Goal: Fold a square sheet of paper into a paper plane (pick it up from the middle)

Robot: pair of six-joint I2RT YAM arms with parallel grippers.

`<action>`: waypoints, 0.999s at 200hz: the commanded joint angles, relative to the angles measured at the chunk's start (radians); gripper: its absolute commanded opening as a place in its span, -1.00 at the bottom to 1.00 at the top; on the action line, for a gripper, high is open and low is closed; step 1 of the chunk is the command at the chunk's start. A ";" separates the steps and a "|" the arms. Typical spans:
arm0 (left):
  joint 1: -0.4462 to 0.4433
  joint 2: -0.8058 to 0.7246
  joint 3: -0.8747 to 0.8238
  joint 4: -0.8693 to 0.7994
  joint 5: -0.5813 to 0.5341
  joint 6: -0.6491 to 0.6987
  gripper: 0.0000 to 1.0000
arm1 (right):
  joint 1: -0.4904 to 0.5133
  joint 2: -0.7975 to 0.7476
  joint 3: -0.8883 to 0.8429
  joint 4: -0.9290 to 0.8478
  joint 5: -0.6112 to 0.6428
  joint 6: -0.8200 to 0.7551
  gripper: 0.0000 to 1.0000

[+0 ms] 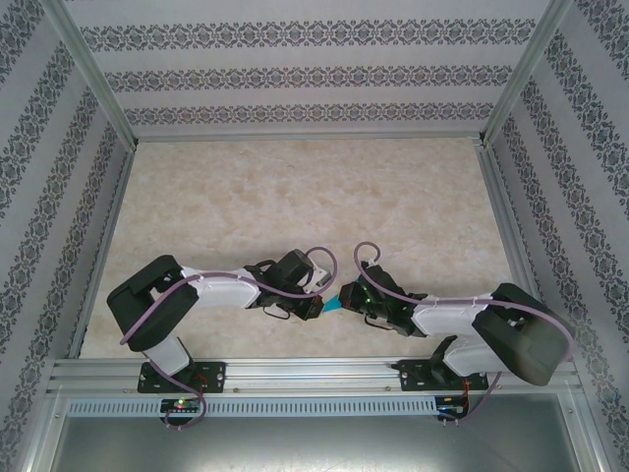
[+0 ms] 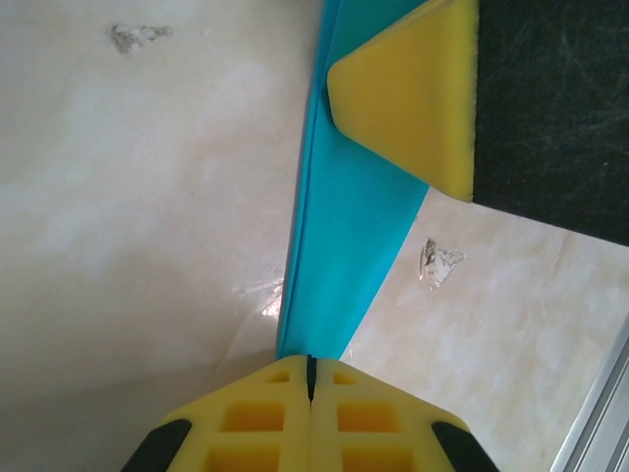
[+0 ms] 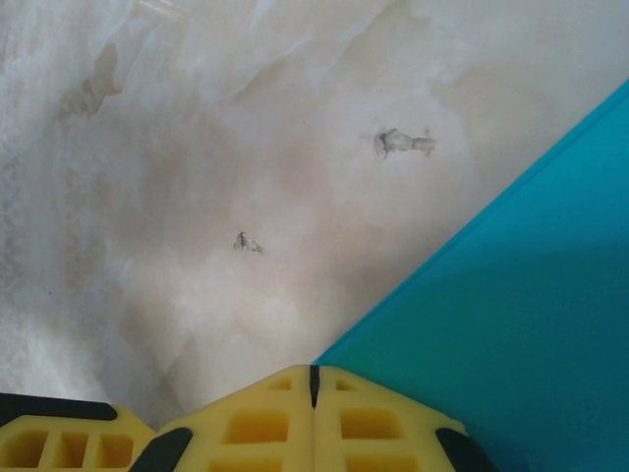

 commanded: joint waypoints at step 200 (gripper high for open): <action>0.031 -0.147 0.120 -0.218 0.002 -0.075 -1.00 | -0.027 0.097 0.002 -0.170 0.048 -0.107 -0.99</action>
